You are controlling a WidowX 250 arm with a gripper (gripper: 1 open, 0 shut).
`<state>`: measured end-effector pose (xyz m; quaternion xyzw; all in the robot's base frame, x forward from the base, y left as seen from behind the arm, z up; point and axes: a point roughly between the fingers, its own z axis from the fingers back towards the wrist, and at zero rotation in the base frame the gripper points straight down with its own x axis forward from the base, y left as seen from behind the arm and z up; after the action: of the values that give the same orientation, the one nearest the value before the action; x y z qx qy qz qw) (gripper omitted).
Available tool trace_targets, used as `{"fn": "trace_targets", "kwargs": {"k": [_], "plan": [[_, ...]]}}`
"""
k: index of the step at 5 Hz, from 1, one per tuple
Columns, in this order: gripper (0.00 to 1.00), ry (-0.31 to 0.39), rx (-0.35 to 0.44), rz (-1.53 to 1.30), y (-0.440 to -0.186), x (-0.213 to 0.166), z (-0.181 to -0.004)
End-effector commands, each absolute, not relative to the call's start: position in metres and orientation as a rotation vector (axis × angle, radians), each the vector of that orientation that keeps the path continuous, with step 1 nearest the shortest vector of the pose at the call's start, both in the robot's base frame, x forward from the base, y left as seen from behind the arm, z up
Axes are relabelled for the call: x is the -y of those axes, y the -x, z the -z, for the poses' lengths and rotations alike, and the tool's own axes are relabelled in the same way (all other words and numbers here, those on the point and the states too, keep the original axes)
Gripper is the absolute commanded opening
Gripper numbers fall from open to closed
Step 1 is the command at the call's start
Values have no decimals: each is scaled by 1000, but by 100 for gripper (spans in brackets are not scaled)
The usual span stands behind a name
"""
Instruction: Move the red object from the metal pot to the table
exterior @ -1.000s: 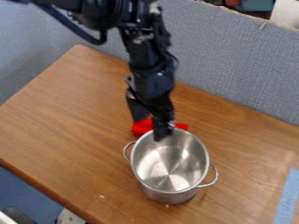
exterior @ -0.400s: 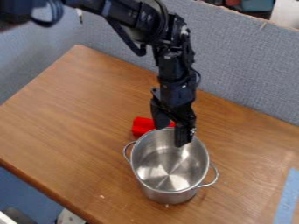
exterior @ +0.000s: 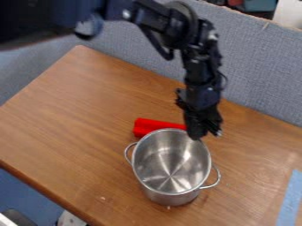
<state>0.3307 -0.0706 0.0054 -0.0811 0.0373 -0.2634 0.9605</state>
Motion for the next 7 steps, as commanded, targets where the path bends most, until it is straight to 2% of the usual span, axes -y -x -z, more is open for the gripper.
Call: {"fn": "trace_targets", "kwargs": {"k": [1, 2, 3, 4, 5, 6, 7], "plan": [[0, 115, 5, 692, -352, 104, -21], [0, 116, 15, 600, -344, 87, -54], [0, 73, 68, 503, -323, 62, -104], [0, 53, 90, 623, -316, 30, -142], [0, 71, 120, 665, -327, -21, -157], [0, 73, 134, 582, -329, -50, -150], [0, 103, 129, 538, -325, -53, -150]]}}
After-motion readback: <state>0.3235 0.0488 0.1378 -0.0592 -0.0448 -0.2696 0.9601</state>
